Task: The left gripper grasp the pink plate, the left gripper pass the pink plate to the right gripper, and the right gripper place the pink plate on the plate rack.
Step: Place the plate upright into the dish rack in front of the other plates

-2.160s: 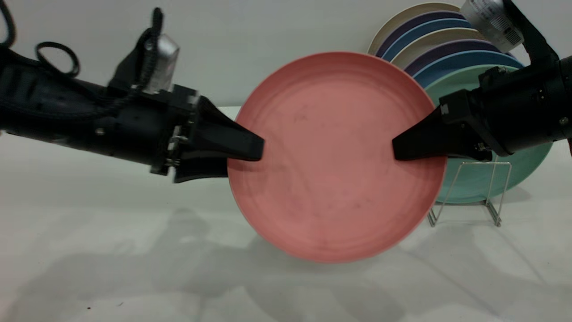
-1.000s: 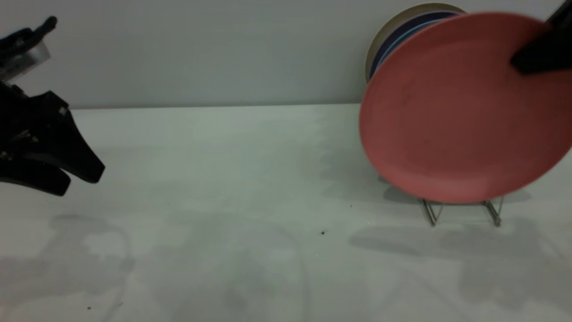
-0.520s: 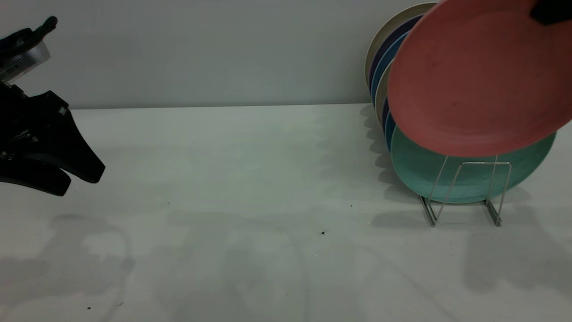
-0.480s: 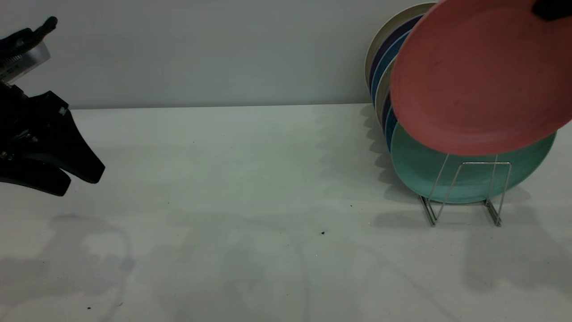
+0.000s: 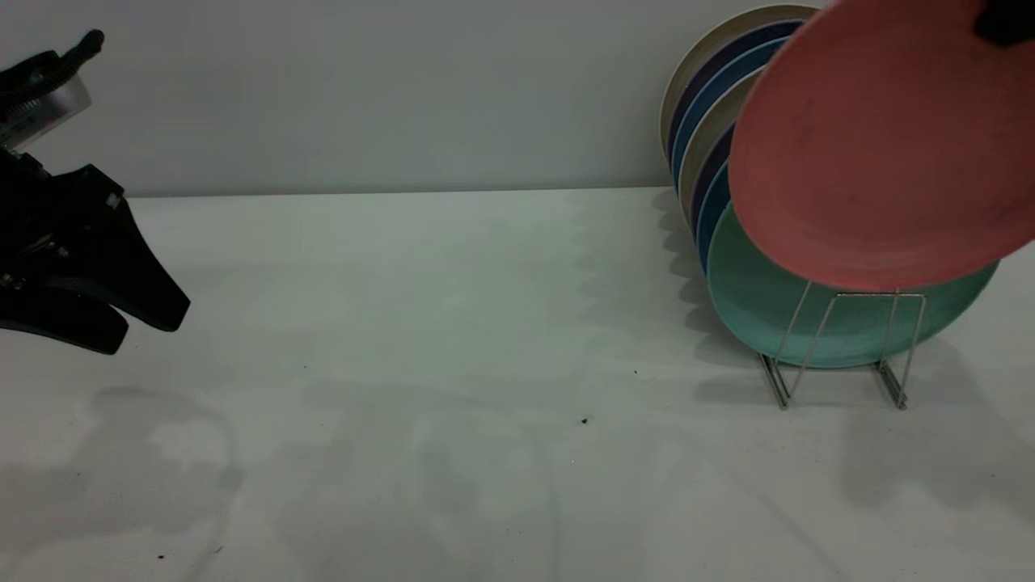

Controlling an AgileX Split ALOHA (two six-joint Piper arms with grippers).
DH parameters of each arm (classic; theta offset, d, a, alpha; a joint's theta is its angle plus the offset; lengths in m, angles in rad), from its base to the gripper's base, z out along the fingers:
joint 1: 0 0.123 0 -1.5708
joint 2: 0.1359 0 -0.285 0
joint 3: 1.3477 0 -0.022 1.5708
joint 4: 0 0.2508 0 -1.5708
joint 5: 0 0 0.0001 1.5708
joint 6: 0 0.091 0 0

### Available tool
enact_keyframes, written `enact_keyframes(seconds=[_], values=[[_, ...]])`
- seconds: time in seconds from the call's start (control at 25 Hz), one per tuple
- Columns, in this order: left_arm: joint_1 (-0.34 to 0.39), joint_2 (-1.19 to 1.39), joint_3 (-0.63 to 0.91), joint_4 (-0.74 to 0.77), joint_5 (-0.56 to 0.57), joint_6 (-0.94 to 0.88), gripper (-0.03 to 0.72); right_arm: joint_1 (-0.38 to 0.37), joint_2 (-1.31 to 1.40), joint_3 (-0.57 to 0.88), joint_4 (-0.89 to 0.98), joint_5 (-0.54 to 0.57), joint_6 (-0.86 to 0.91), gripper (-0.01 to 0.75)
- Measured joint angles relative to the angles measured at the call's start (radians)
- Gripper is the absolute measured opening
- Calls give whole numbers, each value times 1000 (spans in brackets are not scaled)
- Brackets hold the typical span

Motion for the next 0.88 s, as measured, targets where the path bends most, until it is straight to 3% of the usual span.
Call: enact_keyframes(seconds=[0.88], values=[[0, 0, 0, 0, -9, 0, 583, 0, 5, -9, 4, -13, -1, 65]])
